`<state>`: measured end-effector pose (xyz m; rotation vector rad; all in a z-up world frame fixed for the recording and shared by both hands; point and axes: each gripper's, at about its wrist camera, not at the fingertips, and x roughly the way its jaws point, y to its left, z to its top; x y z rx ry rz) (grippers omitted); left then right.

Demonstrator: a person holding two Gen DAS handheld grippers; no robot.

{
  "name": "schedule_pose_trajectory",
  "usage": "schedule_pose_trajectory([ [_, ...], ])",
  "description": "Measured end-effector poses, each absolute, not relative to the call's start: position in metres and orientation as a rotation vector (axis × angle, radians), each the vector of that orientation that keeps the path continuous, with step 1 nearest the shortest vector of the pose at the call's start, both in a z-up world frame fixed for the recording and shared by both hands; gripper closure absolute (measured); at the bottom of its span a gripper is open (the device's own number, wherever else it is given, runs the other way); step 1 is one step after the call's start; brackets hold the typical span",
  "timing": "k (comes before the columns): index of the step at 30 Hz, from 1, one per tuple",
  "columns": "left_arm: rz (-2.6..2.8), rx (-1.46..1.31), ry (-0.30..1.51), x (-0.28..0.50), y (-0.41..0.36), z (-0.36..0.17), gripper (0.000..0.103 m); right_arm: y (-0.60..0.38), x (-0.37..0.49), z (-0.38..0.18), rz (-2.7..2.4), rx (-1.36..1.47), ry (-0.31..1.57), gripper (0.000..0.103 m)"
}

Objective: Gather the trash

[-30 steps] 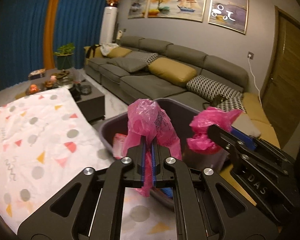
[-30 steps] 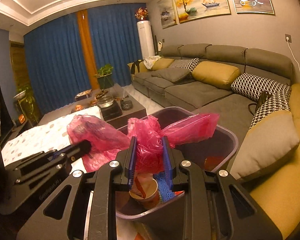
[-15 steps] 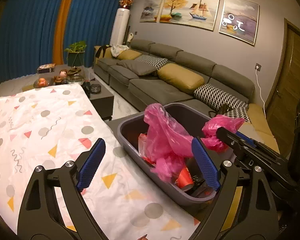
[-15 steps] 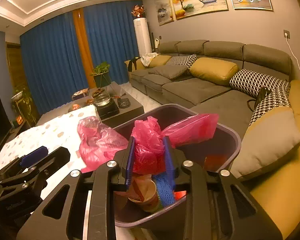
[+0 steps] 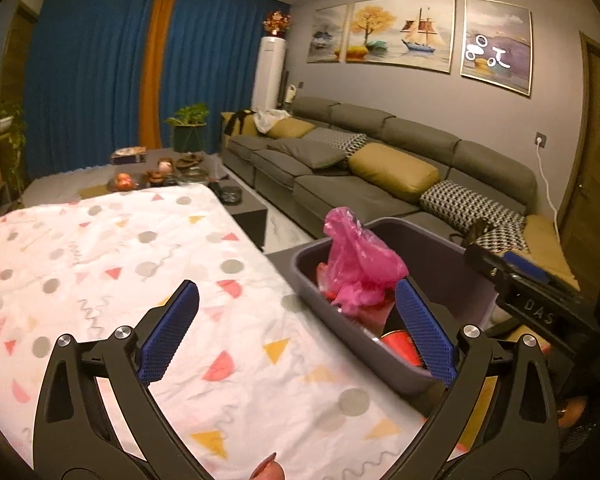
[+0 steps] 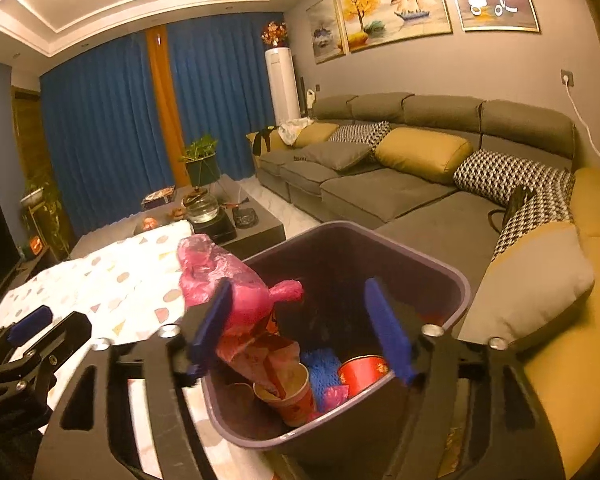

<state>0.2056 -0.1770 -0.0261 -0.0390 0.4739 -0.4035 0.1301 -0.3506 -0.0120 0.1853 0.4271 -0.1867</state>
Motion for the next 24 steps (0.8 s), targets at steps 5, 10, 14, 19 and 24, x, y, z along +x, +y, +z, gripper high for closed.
schedule_pose_trajectory([
  [5,-0.331,-0.005,0.449,0.188,-0.160,-0.020,0.006,-0.338,0.117,-0.004,-0.183,0.150,0.397,0.016],
  [10,-0.283,-0.007,0.448,0.172,-0.137,-0.018,0.006,-0.326,0.118,-0.003,-0.163,0.134,0.409,0.016],
  [14,-0.260,-0.013,0.449,0.165,-0.121,-0.021,0.006,-0.315,0.126,-0.005,-0.151,0.122,0.418,0.016],
  [19,-0.198,-0.013,0.473,0.167,-0.102,-0.025,0.006,-0.301,0.140,-0.006,-0.134,0.114,0.433,0.016],
  [24,-0.145,-0.009,0.452,0.163,-0.086,-0.019,0.006,-0.272,0.134,-0.007,-0.118,0.076,0.440,0.016],
])
